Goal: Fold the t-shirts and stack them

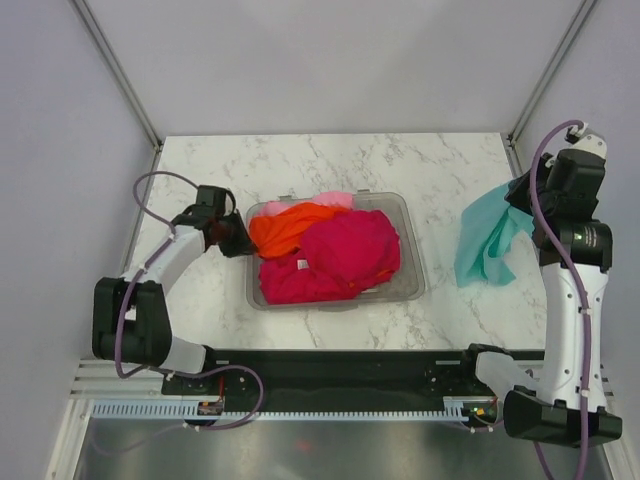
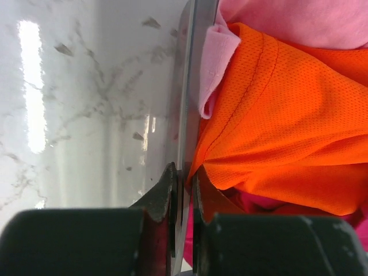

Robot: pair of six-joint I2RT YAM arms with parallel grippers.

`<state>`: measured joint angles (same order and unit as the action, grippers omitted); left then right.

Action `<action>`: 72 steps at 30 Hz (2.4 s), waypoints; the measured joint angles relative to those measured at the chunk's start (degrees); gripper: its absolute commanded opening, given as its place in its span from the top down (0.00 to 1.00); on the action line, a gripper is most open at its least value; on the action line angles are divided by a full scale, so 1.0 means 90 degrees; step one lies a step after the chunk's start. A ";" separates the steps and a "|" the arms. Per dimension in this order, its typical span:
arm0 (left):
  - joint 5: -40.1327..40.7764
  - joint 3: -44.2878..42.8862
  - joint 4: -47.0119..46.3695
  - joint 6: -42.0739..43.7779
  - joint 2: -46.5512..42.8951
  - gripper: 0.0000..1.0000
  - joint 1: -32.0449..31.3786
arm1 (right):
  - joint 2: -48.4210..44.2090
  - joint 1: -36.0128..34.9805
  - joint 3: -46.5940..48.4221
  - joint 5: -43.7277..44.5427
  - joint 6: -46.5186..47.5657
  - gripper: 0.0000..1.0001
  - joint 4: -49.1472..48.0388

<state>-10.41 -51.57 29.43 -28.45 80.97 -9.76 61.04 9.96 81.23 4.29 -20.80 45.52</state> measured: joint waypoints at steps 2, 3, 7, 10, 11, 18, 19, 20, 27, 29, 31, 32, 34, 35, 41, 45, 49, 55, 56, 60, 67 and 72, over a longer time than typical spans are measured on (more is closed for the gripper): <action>-0.0143 -0.0228 0.0058 0.0005 0.0204 0.98 0.0459 | -0.0245 0.0000 -0.0236 -0.0260 -0.0092 1.00 -0.0136; -0.0199 -0.0328 0.0085 0.0005 0.0289 0.98 0.0695 | -0.0340 0.0000 -0.0357 -0.0386 -0.0138 1.00 -0.0177; -0.0493 -0.0539 0.0036 -0.0083 0.0559 0.98 0.2050 | -0.0503 -0.0002 -0.0840 -0.0789 -0.0301 1.00 -0.0345; -0.0826 -0.0408 -0.0330 -0.0389 0.0631 0.98 0.3186 | -0.0466 -0.0005 -0.1173 -0.1001 -0.0386 1.00 -0.0425; -0.0911 -0.0340 -0.0466 -0.0498 0.0641 0.98 0.3466 | -0.0449 -0.0005 -0.1270 -0.1052 -0.0403 1.00 -0.0452; -0.0967 0.0180 -0.1685 -0.1858 0.0685 0.98 0.4265 | -0.0418 -0.0005 -0.1705 -0.1350 -0.0529 1.00 -0.0687; -0.0957 0.0243 -0.1807 -0.2130 0.0670 0.98 0.4272 | -0.0415 -0.0005 -0.1736 -0.1384 -0.0544 1.00 -0.0702; -0.0952 0.0296 -0.1909 -0.2387 0.0656 0.98 0.4272 | -0.0415 -0.0005 -0.1778 -0.1413 -0.0546 1.00 -0.0736; -0.0831 0.0398 -0.2259 -0.4002 0.0641 0.98 0.4313 | -0.0469 -0.0005 -0.2115 -0.1503 -0.0508 1.00 -0.0886; -0.0804 0.0398 -0.2348 -0.4432 0.0675 0.98 0.4452 | -0.0478 -0.0007 -0.2200 -0.1503 -0.0495 1.00 -0.0886; -0.0789 0.0376 -0.2460 -0.4755 0.0760 0.98 0.4677 | -0.0478 -0.0053 -0.2242 -0.1498 -0.0493 1.00 -0.0903; -0.0787 0.0328 -0.2504 -0.4872 0.0828 0.98 0.4792 | -0.0478 -0.0080 -0.2261 -0.1498 -0.0491 1.00 -0.0928; -0.0719 0.0146 -0.2545 -0.5010 0.1010 0.98 0.4957 | -0.0454 -0.0153 -0.2276 -0.1498 -0.0474 1.00 -0.0952; -0.0661 0.0049 -0.2599 -0.5056 0.1120 0.98 0.4996 | -0.0423 -0.0231 -0.2276 -0.1496 -0.0457 1.00 -0.0969; -0.0685 -0.0279 -0.2810 -0.5396 0.1581 0.94 0.5119 | -0.0211 -0.0355 -0.2412 -0.1491 -0.0420 1.00 -0.1110; -0.0869 -0.0449 -0.2769 -0.5671 0.1860 0.24 0.5187 | -0.0148 -0.0415 -0.2548 -0.1484 -0.0425 1.00 -0.1161; -0.0903 -0.0534 -0.3002 -0.6067 0.2244 0.00 0.5178 | -0.0134 -0.0561 -0.2565 -0.1481 -0.0430 1.00 -0.1197; -0.1525 -0.0005 -0.2713 -0.5654 0.1139 0.00 0.5129 | -0.0002 -0.1421 -0.2227 -0.1428 -0.0559 1.00 -0.1134; -0.1566 0.0112 -0.2557 -0.5489 0.0763 0.00 0.5127 | 0.0097 -0.1761 -0.2001 -0.1406 -0.0607 1.00 -0.1100; -0.1559 0.0449 -0.1819 -0.4748 -0.1139 0.00 0.5134 | 0.0862 -0.3317 -0.0430 -0.1212 -0.0687 1.00 -0.0872; -0.1549 0.0525 -0.0634 -0.3478 -0.3478 0.00 0.5105 | 0.2497 -0.5068 0.4019 -0.0546 -0.0413 1.00 0.0197; -0.1389 0.0576 0.0168 -0.2652 -0.4682 0.02 0.4583 | 0.1821 -0.4998 0.4843 0.1343 -0.0262 0.70 0.0515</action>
<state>-22.92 -46.39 30.94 -52.31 38.83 31.48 77.43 -35.03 124.81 16.38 -23.16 50.15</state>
